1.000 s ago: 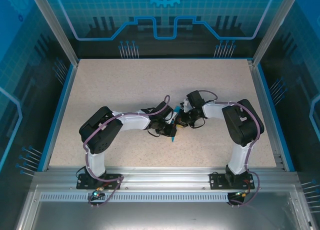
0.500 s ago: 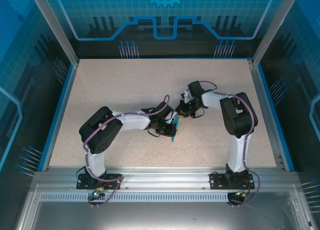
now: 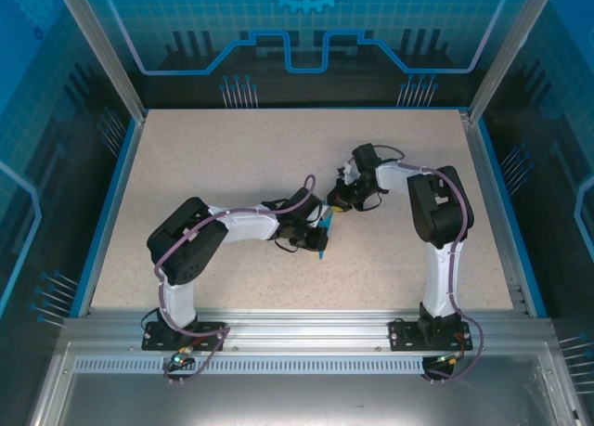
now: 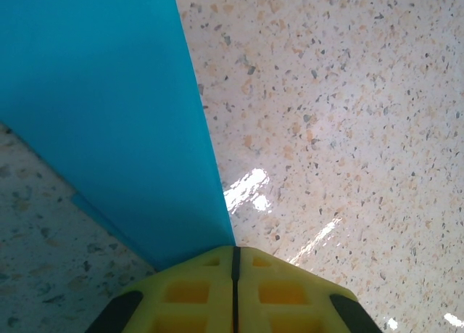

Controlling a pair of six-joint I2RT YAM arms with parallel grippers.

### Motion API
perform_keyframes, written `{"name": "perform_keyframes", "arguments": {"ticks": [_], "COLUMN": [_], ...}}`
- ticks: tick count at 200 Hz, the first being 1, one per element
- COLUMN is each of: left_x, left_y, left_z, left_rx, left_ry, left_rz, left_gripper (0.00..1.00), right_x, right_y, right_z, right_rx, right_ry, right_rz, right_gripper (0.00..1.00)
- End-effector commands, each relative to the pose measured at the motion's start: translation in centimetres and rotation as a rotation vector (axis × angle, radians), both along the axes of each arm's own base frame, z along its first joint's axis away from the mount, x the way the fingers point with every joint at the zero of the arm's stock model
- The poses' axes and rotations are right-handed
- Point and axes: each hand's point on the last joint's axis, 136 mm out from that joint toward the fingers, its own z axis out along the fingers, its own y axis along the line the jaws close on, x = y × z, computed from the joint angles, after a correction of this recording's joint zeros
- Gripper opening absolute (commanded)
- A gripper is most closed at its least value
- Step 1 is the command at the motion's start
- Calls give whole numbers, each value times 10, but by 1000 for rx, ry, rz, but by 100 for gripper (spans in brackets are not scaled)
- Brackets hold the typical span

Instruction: Fold a paper plane with a square sheet of paper (fold left side to right side)

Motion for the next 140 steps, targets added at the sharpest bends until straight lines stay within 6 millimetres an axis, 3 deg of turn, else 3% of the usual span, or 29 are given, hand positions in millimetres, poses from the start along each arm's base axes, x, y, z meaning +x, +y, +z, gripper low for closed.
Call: {"name": "perform_keyframes", "arguments": {"ticks": [1, 19, 65, 88, 109, 140], "left_x": [-56, -52, -30, -21, -10, 9], "left_y": [35, 27, 2, -5, -11, -18], "left_z": [-39, -25, 45, 69, 74, 58], "left_rx": [160, 119, 7, -21, -46, -73], "left_ry": [183, 163, 38, -9, -10, 21], "left_rz": [-49, -58, -115, -135, -139, -133], "left_gripper": [9, 11, 20, 22, 22, 19], "right_x": [49, 43, 25, 22, 21, 19], "right_y": [-44, -38, -30, -27, -26, -23], "right_z": [-16, -18, -33, -37, -35, -33], "right_rx": [-130, -122, -120, -120, -117, -115], "right_ry": [-121, -100, -63, -57, -56, -58], "right_rz": [-102, -76, -51, -47, -43, -35], "right_gripper": [0, 0, 0, 0, 0, 0]}}
